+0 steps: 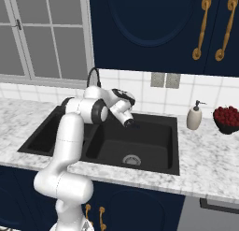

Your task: Pick the pan and sponge and place them into the sink. Then turn on the water.

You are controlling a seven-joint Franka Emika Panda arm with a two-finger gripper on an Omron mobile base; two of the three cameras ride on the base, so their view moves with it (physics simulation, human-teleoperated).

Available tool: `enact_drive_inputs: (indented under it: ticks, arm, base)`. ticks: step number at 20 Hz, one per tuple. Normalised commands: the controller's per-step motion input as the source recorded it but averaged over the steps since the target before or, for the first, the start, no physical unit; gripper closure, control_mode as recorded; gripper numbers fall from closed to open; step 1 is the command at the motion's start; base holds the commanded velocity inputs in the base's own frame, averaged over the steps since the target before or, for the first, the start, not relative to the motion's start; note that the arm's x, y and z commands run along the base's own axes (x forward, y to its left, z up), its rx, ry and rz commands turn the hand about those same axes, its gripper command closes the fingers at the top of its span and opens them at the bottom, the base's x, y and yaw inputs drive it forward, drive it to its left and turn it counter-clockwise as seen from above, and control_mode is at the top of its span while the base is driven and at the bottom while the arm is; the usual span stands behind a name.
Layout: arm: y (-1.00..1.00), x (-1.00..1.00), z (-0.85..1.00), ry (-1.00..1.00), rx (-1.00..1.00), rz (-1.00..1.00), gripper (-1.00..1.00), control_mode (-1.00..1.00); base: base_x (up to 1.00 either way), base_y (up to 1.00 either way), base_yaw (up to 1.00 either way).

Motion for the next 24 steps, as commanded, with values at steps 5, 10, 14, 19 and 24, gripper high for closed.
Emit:
enact_drive_inputs:
  ticks: [5, 10, 14, 19, 24]
  arm:
    - [0.0, 0.44, -0.06, 0.05, 0.06, 0.0, -1.0, -1.0]
    - [-0.02, 0.15, -0.02, 0.02, 0.07, 0.0, 1.0, -1.0]
    - [-0.27, 0.01, -0.01, 0.08, 0.13, 0.0, 1.0, -1.0]
    - [-0.7, 0.0, -0.06, 0.2, 0.23, 0.0, 1.0, -1.0]
    - [-0.84, 0.03, -0.1, 0.25, 0.26, 0.0, 1.0, -1.0]
  base:
    - [0.0, 0.0, 0.0]
    - [0.0, 0.0, 0.0]
    - [0.0, 0.0, 0.0]
    - [0.0, 0.0, 0.0]
    - [0.0, 0.0, 0.0]
